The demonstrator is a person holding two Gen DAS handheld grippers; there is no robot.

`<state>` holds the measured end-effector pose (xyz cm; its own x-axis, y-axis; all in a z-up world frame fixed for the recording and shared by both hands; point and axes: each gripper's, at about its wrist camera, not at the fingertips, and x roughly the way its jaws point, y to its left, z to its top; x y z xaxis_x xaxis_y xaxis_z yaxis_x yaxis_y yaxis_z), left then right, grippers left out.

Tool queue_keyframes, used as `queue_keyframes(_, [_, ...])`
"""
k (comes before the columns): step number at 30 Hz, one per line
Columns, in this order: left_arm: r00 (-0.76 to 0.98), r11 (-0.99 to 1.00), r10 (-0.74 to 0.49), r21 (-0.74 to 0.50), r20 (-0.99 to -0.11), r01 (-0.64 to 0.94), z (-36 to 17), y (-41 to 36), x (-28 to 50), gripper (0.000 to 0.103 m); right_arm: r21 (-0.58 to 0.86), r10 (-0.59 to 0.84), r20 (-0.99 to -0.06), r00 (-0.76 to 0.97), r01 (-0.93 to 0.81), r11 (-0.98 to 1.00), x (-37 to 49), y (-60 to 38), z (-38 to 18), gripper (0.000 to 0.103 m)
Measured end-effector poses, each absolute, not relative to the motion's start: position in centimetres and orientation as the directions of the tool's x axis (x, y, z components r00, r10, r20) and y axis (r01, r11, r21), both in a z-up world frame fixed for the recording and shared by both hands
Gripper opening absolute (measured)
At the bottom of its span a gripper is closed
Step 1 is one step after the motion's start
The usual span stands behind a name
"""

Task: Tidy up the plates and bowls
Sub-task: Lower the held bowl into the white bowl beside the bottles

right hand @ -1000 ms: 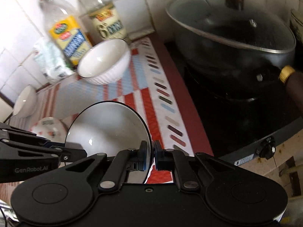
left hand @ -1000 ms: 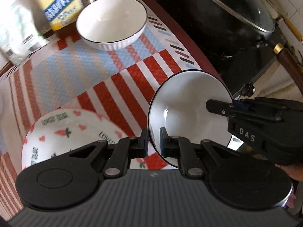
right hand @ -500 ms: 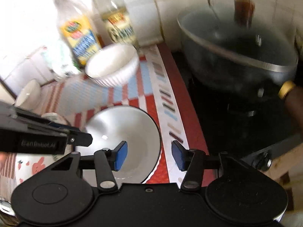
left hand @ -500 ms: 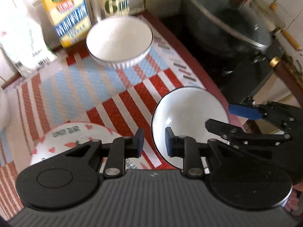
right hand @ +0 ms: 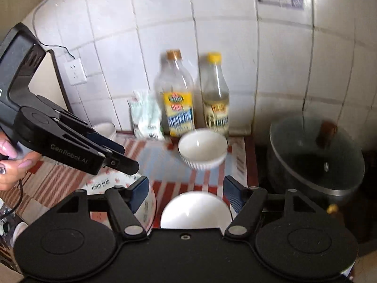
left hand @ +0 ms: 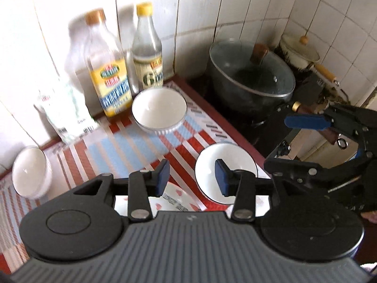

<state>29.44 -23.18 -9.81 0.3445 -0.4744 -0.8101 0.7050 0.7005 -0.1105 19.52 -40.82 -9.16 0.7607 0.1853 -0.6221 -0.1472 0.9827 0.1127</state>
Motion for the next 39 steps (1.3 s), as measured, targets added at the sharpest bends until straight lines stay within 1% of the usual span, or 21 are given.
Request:
queue_keyframes(2, [0.358,0.698,-0.480,-0.102,-0.801,0.709,-9.2,-22.7,30.1,0.041,0.089,0.178,-0.606,0.775,-0.156,0.984,20.1,-40.3,-8.4,0.083])
queue_keyframes(3, [0.364,0.700,-0.482,-0.100,-0.797,0.707,-9.0,-22.5,30.6,0.042,0.085,0.173,-0.600,0.781,-0.152,0.985,20.4,-40.1,-8.2,0.085])
queue_keyframes(8, [0.365,0.715,-0.493,-0.129,-0.789,0.687,-9.5,-21.6,34.0,0.042,0.182,0.156,-0.636,0.756,-0.049,0.982,23.9,-40.4,-7.8,0.084])
queue_keyframes(10, [0.354,0.716,-0.510,-0.159,-0.784,0.679,-10.2,-21.4,35.7,0.042,0.235,0.174,-0.634,0.753,-0.027,0.972,25.2,-40.8,-8.4,0.084])
queue_keyframes(15, [0.311,0.731,-0.545,-0.260,-0.778,0.630,-13.3,-21.6,40.1,0.041,0.325,0.160,-0.665,0.730,0.090,0.941,29.2,-41.6,-11.3,0.083])
queue_keyframes(18, [0.307,0.743,-0.528,-0.256,-0.792,0.619,-15.8,-22.5,42.2,0.041,0.323,0.137,-0.702,0.699,0.141,0.936,31.4,-41.3,-13.3,0.082])
queue_keyframes(23, [0.284,0.759,-0.494,-0.249,-0.822,0.601,-19.6,-24.2,44.8,0.040,0.381,0.138,-0.745,0.653,0.247,0.891,34.9,-41.7,-17.1,0.080])
queue_keyframes(27, [0.258,0.752,-0.483,-0.246,-0.837,0.612,-22.1,-25.5,46.3,0.038,0.393,0.116,-0.783,0.611,0.341,0.854,37.2,-42.3,-19.7,0.071])
queue_keyframes(28, [0.247,0.740,-0.489,-0.247,-0.837,0.626,-22.5,-25.9,46.5,0.035,0.396,0.111,-0.791,0.602,0.364,0.843,37.7,-42.5,-20.2,0.062])
queue_keyframes(30, [0.245,0.725,-0.480,-0.223,-0.842,0.652,-23.0,-26.7,46.8,0.034,0.409,0.112,-0.805,0.583,0.408,0.817,38.3,-43.0,-21.2,0.047])
queue_keyframes(32, [0.262,0.718,-0.451,-0.173,-0.853,0.674,-23.2,-27.5,46.8,0.031,0.412,0.107,-0.816,0.568,0.442,0.797,38.8,-43.4,-21.9,0.038])
queue_keyframes(33, [0.267,0.714,-0.444,-0.159,-0.855,0.681,-23.3,-27.8,46.8,0.031,0.404,0.098,-0.820,0.564,0.450,0.796,39.0,-43.5,-22.1,0.029])
queue_keyframes(34, [0.269,0.715,-0.434,-0.148,-0.860,0.683,-23.4,-28.1,46.9,0.031,0.387,0.084,-0.830,0.552,0.460,0.799,39.2,-43.5,-22.3,0.026])
queue_keyframes(37, [0.250,0.729,-0.405,-0.146,-0.879,0.669,-24.1,-28.7,47.3,0.031,0.346,0.060,-0.850,0.524,0.468,0.813,39.7,-43.5,-22.8,0.022])
queue_keyframes(39, [0.240,0.742,-0.393,-0.152,-0.888,0.653,-24.5,-28.9,47.5,0.027,0.341,0.061,-0.856,0.513,0.474,0.812,39.9,-43.6,-23.1,0.022])
